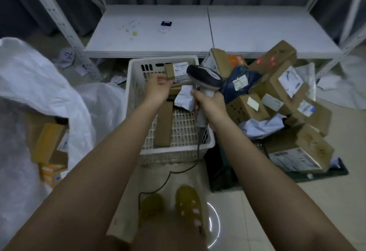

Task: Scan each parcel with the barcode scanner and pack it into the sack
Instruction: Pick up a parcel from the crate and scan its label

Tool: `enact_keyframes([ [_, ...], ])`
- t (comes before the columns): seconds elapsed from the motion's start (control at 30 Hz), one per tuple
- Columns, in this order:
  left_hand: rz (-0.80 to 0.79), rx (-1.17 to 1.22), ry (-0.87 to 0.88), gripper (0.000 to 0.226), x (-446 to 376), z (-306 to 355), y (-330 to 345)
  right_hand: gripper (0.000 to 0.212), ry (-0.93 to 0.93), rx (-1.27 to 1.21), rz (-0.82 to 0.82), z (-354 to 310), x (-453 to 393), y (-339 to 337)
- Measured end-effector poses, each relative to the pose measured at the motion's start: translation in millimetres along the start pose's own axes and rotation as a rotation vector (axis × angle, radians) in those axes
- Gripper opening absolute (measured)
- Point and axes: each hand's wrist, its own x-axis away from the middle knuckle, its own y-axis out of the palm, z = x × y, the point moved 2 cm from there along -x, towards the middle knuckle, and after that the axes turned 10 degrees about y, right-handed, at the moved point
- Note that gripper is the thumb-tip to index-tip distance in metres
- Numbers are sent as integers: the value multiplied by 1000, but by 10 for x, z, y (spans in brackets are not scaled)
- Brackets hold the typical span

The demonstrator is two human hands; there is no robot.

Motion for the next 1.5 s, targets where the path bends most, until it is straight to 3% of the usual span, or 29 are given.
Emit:
enact_keyframes([
  [0.23,-57,-47,-129,38,-1240,-761,606,27,-79,19,-55,-58,-1224,411],
  [0.43,-75,-98,-30,48,-1832,-1260,883,21,20,-83,45,352,-2037,715],
  [0.57,-175,-352,98,85,-2139,-1452,929,28,79,-145,108,504,-2339,823],
  [0.67,-301,-498,81,111,-2447,-1594,956,27,121,-161,108,500,-2486,815],
  [0.83,-427,-565,93,123,-2762,-1769,995,22,178,-201,88,528,-2564,790],
  [1.0,-313,-627,140,104,-2691,-1865,966,28,160,-203,114,583,-2590,823],
  [1.23,-32,-376,-140,105,-2119,-2035,764,34,158,-219,102,612,-2141,1004],
  [1.5,61,-340,-9,106,-993,-1258,253,24,19,-240,121,284,-759,697],
])
